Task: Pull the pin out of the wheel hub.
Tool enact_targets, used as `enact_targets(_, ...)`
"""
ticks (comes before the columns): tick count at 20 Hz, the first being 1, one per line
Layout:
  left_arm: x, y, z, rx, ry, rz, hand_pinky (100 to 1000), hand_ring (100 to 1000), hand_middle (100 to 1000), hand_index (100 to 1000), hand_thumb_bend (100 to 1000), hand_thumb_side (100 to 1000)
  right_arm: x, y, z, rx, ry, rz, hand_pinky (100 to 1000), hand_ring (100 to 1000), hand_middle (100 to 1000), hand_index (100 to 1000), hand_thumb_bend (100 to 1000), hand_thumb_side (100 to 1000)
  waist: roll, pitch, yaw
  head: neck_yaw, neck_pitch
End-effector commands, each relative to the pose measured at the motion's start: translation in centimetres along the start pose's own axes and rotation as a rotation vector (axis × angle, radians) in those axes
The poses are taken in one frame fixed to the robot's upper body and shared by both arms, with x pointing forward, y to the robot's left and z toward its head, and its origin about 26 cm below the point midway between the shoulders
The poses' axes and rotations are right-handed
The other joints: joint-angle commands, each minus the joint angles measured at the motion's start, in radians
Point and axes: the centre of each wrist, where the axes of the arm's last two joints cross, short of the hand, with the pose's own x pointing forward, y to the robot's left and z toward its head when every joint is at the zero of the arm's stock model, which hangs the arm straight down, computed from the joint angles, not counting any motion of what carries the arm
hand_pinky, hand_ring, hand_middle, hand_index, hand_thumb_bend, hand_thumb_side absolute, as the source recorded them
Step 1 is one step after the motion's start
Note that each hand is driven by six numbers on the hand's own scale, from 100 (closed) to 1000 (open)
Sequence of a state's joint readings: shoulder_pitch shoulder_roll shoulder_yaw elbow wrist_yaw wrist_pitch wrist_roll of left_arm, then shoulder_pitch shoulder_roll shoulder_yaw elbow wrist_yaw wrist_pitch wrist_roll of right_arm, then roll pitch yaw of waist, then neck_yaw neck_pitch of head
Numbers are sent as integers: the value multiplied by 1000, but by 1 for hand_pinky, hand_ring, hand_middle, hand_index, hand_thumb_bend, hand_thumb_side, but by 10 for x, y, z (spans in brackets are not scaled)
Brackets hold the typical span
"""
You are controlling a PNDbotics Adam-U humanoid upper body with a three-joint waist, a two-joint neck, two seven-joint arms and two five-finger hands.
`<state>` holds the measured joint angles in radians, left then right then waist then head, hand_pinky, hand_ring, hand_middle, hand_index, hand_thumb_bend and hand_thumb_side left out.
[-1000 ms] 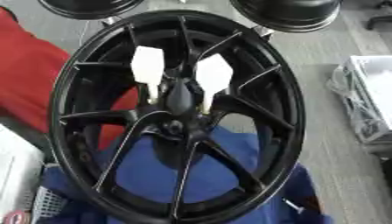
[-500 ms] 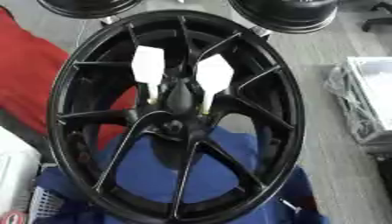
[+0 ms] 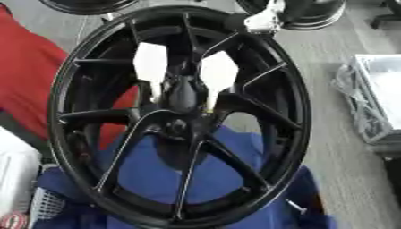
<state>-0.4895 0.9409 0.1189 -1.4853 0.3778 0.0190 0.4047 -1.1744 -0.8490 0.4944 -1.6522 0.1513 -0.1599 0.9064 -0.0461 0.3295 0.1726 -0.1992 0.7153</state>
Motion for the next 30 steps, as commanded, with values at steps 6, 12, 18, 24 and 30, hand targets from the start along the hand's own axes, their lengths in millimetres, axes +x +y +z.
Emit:
enact_targets(6,13,5,-7,-17,-37,-19,776,835,862,870,496,787,1,5,6,15,-13,-34,907,887,813,872,245,365,4,-19,10,21,11)
enact_targets(12,12,3,-6,-22,-29,-9,777,835,860,869,492,791,-3,20,22,-7,9,-118,909,895,820,873,256,370,-6,-6,23,54,23)
enact_targets(18,12,3,-7,-19,-26,0,778,835,856,866,487,795,5,29,28,-18,-7,-155,905,888,813,870,254,391,-16,9,32,58,26)
enact_targets(24,11,2,-7,-20,-23,7,779,836,856,865,483,798,6,34,33,-23,18,-178,900,881,798,866,257,408,-21,17,35,58,28)
enact_targets(30,12,1,-7,-18,-26,9,779,836,856,865,480,798,8,40,31,-28,47,-172,888,864,764,847,275,407,-19,18,40,20,22)
